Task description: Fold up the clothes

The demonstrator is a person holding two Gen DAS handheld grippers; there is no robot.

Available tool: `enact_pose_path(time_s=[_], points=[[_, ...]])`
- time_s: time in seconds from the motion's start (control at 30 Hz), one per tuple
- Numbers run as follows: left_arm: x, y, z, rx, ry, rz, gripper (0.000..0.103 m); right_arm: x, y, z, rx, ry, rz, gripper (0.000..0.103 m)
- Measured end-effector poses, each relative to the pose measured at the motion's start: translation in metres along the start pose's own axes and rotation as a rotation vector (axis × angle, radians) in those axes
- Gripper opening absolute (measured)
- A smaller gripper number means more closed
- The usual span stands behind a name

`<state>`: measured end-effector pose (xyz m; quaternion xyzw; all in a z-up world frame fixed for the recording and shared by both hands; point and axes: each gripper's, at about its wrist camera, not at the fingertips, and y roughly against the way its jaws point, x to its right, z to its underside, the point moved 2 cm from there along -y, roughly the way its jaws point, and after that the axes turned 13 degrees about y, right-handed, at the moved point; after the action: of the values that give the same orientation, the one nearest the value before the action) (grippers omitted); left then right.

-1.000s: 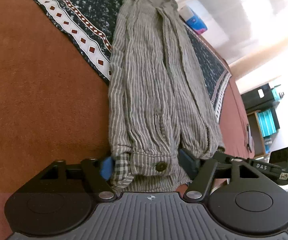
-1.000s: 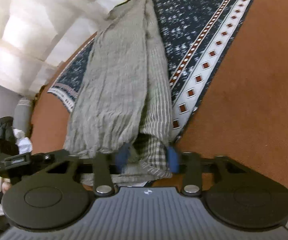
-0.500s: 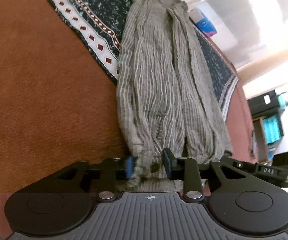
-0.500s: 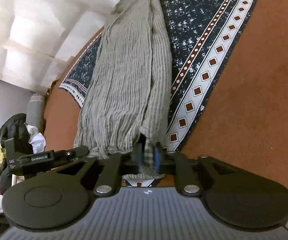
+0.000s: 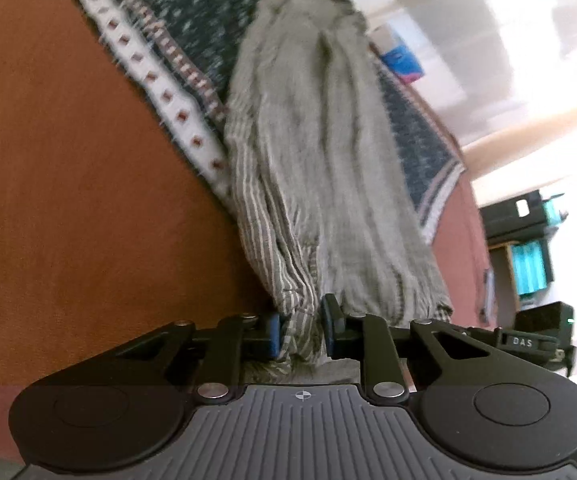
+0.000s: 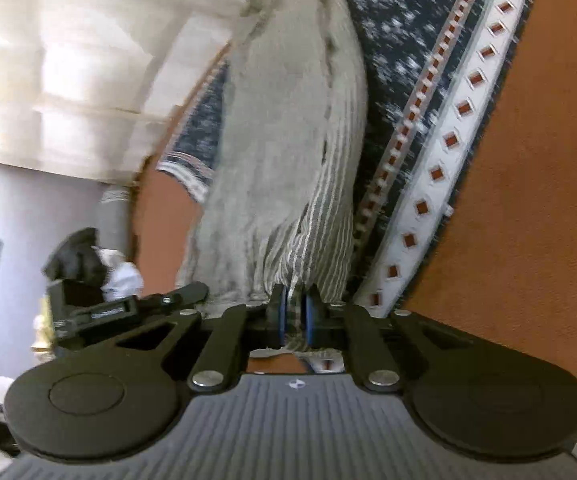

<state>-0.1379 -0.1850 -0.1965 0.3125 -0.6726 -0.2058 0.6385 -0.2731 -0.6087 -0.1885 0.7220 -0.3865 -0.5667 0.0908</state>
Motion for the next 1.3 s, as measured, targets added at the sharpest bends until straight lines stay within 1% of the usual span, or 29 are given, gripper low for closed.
enact_pose_path(time_s=[0.13,0.23,0.3,0.4,0.53,0.63,0.77,0.87,1.03,1.13,1.17,1.3], points=[[0.018,0.010,-0.021,0.046,0.022,0.051,0.017,-0.011,0.022,-0.024,0.036,-0.011,-0.076,0.010],[0.033,0.014,-0.041,0.093,0.042,0.088,0.017,-0.019,0.033,-0.049,0.089,-0.008,-0.129,0.010],[0.043,0.016,-0.054,0.124,0.055,0.114,0.017,-0.024,0.037,-0.072,0.127,0.014,-0.154,0.010],[0.058,0.020,-0.074,0.170,0.075,0.151,0.017,-0.027,0.034,-0.107,0.178,0.028,-0.188,0.010],[0.075,0.022,-0.102,0.233,0.104,0.192,0.018,-0.021,0.020,-0.154,0.217,0.053,-0.207,0.010],[0.076,0.010,-0.130,0.282,0.136,0.173,0.018,-0.010,0.004,-0.187,0.239,0.048,-0.200,0.010],[0.071,-0.016,-0.161,0.311,0.192,0.142,0.018,0.011,-0.019,-0.220,0.241,0.021,-0.154,0.010],[0.065,-0.035,-0.180,0.322,0.234,0.118,0.018,0.025,-0.038,-0.235,0.230,-0.009,-0.133,0.010],[0.055,-0.062,-0.202,0.327,0.280,0.076,0.019,0.049,-0.060,-0.247,0.206,-0.053,-0.084,0.010],[0.050,-0.078,-0.212,0.316,0.300,0.040,0.026,0.064,-0.069,-0.252,0.202,-0.092,-0.059,0.010],[0.048,-0.084,-0.215,0.309,0.311,0.026,0.036,0.068,-0.073,-0.254,0.195,-0.098,-0.043,0.010],[0.041,-0.098,-0.219,0.301,0.329,-0.010,0.038,0.078,-0.086,-0.257,0.168,-0.125,-0.003,0.012]])
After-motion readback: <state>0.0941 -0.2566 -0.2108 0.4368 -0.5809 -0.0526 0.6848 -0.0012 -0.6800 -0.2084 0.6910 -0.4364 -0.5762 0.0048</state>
